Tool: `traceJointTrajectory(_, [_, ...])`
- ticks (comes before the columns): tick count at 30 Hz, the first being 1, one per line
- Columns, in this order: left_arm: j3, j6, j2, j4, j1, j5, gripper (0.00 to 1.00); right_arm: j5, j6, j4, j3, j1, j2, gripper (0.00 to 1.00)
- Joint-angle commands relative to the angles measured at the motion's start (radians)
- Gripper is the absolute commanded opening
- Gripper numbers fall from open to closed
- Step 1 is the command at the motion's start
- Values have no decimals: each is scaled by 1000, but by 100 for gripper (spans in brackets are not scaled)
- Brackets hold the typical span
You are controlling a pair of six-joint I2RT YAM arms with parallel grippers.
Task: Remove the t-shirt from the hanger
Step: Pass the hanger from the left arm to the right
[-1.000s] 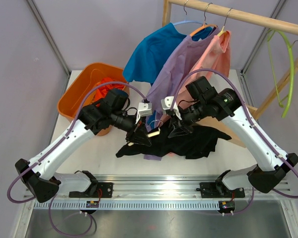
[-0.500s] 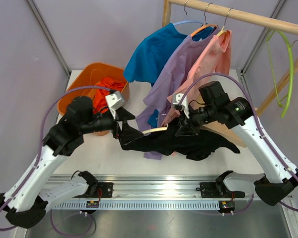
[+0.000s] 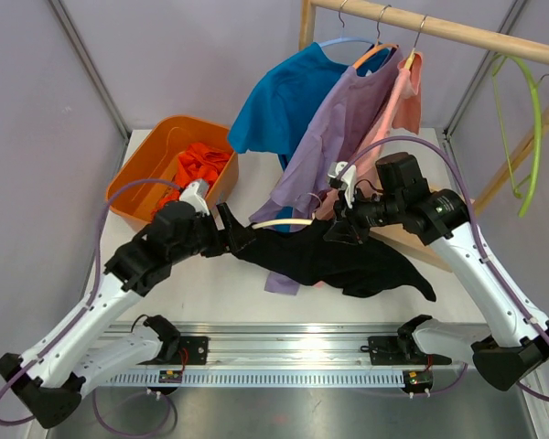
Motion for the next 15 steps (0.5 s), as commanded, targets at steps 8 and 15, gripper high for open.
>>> traceJointTrajectory(8, [-7,-278,119,102,-28,-101,73,0,56,115,-21,-16,-34,0])
traceJointTrajectory(15, [2,-317,184,160,-37,-104,73,-20,59,121,-29,-15,-37,0])
